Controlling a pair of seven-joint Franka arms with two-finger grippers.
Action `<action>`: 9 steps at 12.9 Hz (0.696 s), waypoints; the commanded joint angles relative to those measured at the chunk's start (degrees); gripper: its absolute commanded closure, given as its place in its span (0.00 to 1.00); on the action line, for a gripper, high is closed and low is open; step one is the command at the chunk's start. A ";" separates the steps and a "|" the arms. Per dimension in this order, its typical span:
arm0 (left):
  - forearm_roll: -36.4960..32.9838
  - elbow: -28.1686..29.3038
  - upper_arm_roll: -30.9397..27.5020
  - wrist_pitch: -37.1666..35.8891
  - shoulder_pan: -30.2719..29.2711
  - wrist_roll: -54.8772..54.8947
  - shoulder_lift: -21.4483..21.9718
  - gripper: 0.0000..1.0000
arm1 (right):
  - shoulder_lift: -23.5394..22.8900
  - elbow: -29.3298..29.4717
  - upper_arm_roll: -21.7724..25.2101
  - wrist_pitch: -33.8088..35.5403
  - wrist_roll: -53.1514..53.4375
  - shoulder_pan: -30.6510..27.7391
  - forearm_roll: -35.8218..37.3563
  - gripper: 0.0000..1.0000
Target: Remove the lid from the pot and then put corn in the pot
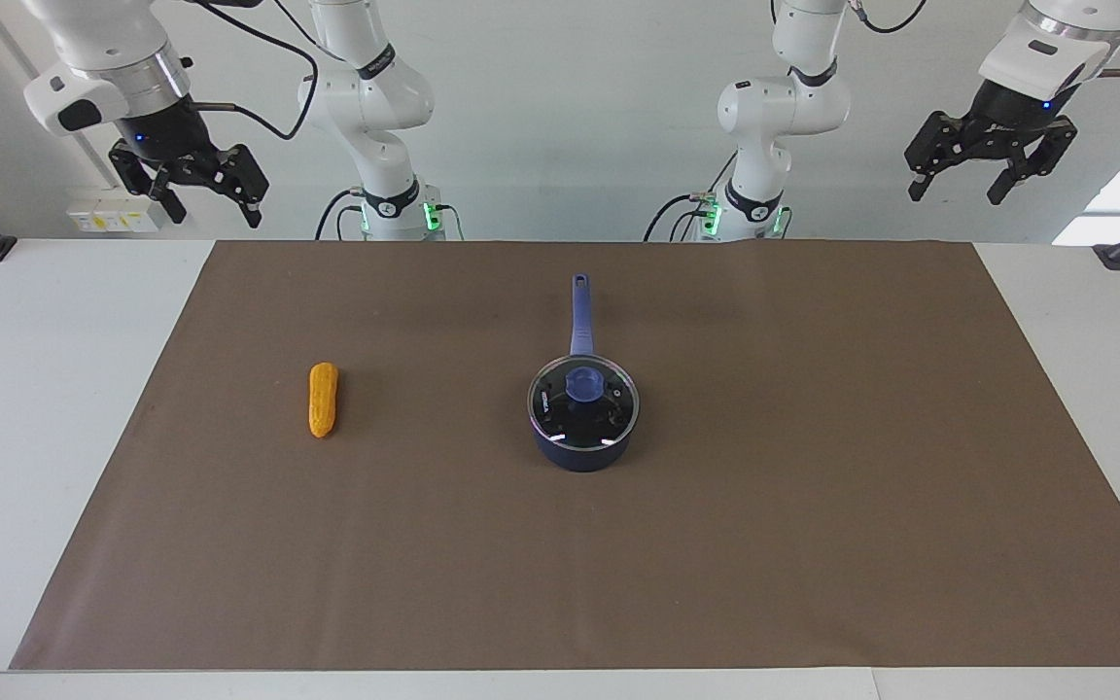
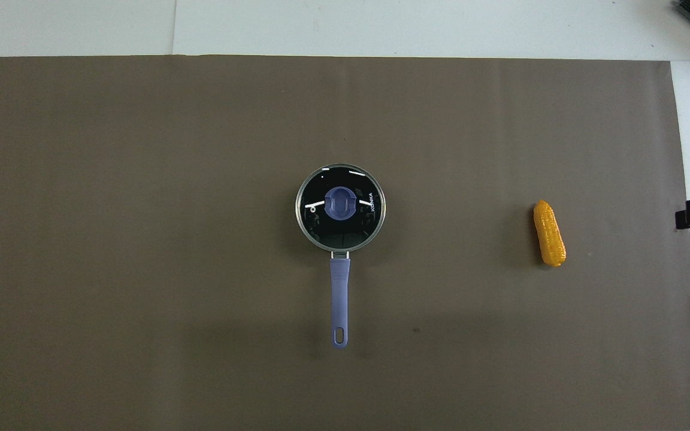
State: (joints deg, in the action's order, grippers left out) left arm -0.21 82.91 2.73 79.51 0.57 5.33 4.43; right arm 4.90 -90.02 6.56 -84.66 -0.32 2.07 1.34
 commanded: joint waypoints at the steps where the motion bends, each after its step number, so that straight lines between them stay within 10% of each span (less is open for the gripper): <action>1: -0.58 2.96 0.17 3.36 3.46 -2.24 1.02 0.00 | 3.00 -4.10 -0.32 -0.59 1.02 -0.22 0.51 0.00; 6: -0.66 11.12 0.17 14.51 16.37 -13.58 -0.29 0.00 | 1.00 -13.85 -0.41 -13.83 0.67 0.30 -0.11 0.00; 9: -0.58 11.40 0.17 20.75 23.32 -19.55 -5.64 0.00 | -7.77 -15.19 -0.41 -22.46 0.14 0.48 -0.19 0.00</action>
State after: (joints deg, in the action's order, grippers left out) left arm -0.20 93.64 3.95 96.50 20.29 -11.10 0.97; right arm 1.58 -104.93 6.40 -103.63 -0.30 2.71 1.29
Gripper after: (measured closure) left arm 0.000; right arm 0.000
